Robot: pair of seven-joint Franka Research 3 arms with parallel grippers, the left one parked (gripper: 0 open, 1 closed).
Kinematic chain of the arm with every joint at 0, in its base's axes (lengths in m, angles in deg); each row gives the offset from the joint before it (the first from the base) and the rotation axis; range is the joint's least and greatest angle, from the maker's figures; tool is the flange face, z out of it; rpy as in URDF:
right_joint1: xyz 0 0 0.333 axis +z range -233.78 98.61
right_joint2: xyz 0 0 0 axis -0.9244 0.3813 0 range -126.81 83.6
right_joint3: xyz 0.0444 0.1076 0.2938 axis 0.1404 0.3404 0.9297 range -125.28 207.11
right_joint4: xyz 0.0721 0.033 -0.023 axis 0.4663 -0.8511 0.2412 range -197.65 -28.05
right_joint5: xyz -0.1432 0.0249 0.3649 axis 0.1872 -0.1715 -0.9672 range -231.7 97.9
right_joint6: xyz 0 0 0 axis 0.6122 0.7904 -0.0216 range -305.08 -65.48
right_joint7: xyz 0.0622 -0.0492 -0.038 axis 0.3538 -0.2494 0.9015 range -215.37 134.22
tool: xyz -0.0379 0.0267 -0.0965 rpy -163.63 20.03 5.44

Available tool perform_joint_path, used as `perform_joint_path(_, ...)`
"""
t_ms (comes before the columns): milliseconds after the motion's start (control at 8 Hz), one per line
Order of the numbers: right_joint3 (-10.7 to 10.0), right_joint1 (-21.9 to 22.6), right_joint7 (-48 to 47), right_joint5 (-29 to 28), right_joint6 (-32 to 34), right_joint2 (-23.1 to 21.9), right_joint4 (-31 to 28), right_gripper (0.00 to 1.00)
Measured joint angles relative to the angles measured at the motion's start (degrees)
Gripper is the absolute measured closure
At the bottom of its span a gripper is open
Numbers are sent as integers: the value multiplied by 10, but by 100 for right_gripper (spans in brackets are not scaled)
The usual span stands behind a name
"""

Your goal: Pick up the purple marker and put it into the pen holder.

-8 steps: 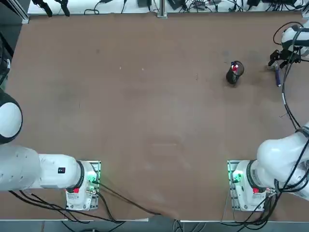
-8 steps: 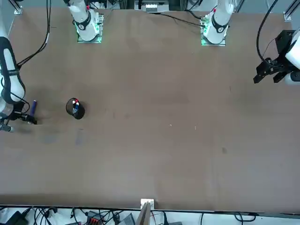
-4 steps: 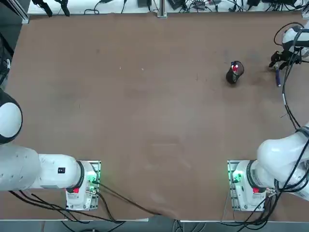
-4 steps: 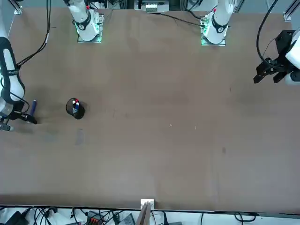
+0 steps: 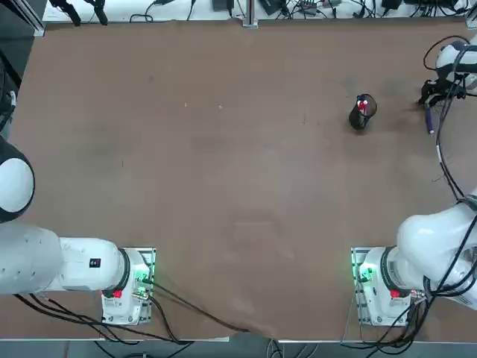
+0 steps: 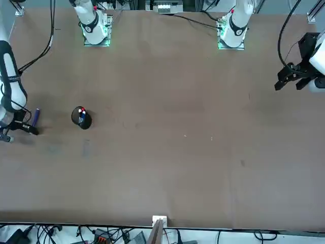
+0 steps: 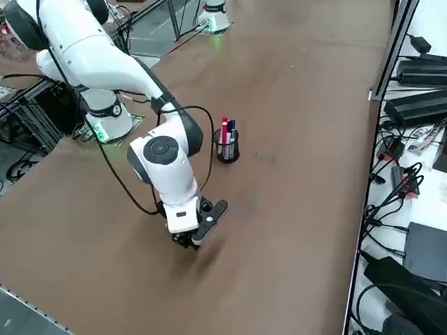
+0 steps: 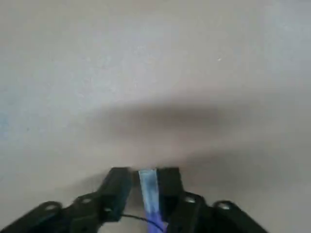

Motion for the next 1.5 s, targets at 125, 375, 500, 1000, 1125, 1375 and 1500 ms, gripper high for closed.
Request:
perform_joint_path(125,0,0,0,0,0,-1,0,81)
perform_joint_path(375,0,0,0,0,0,-1,0,85)
perform_joint_path(500,0,0,0,0,0,-1,0,85)
perform_joint_path(1000,7,20,-26,0,138,-54,50,85)
perform_joint_path(1125,9,43,-69,0,205,-82,78,85)
perform_joint_path(1375,10,117,-214,37,314,-121,133,85)
perform_joint_path(1500,10,155,-303,82,346,-126,153,85)
